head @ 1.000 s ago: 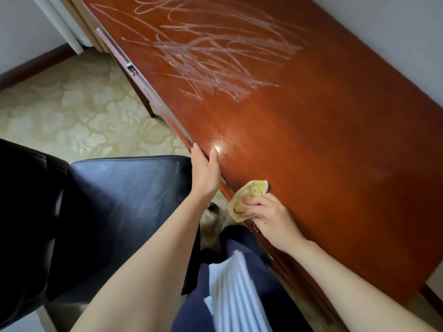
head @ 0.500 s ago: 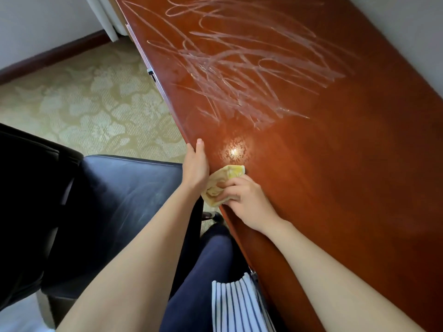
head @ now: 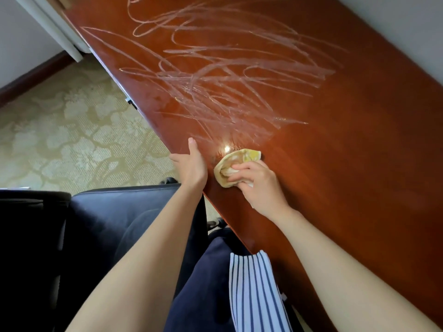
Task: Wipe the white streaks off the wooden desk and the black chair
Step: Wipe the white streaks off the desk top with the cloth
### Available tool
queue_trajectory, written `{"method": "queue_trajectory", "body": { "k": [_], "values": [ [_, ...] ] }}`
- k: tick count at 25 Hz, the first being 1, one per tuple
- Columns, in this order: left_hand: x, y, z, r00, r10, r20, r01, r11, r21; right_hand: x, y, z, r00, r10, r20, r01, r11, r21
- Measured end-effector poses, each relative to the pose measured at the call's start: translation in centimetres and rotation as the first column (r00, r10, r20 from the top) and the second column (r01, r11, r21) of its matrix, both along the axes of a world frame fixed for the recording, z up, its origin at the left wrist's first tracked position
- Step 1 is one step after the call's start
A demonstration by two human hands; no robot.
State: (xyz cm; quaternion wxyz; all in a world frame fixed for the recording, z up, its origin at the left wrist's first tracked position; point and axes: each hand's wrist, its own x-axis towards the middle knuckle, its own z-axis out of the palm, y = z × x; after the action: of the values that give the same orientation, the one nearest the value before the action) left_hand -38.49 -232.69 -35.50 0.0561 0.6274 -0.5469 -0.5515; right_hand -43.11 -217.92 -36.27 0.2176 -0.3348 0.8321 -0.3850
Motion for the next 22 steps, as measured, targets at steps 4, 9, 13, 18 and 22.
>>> {"method": "queue_trajectory", "body": {
  "k": [4,9,13,18,22],
  "values": [
    [-0.1,-0.2,0.0,1.0,-0.006,0.03,0.006,1.0,0.008,-1.7,-1.7,0.4,0.992,-0.124,-0.024,0.125,0.992,0.028],
    [0.7,-0.5,-0.1,0.999,-0.05,-0.006,0.05,0.998,0.026,-2.7,-3.5,0.5,0.941,-0.327,-0.087,0.333,0.939,0.08],
    [1.4,-0.8,-0.4,0.996,-0.053,-0.067,0.056,0.997,0.054,0.0,-3.2,-0.3,0.967,-0.197,-0.162,0.205,0.978,0.034],
    [2.5,-0.6,-0.4,0.945,0.137,-0.298,-0.082,0.978,0.19,4.0,0.7,-1.1,0.964,0.176,-0.197,-0.18,0.984,-0.005],
    [3.8,-1.5,-0.8,0.921,0.24,-0.307,-0.161,0.952,0.261,3.2,2.2,-0.7,0.915,0.364,-0.176,-0.368,0.93,0.007]
  ]
}}
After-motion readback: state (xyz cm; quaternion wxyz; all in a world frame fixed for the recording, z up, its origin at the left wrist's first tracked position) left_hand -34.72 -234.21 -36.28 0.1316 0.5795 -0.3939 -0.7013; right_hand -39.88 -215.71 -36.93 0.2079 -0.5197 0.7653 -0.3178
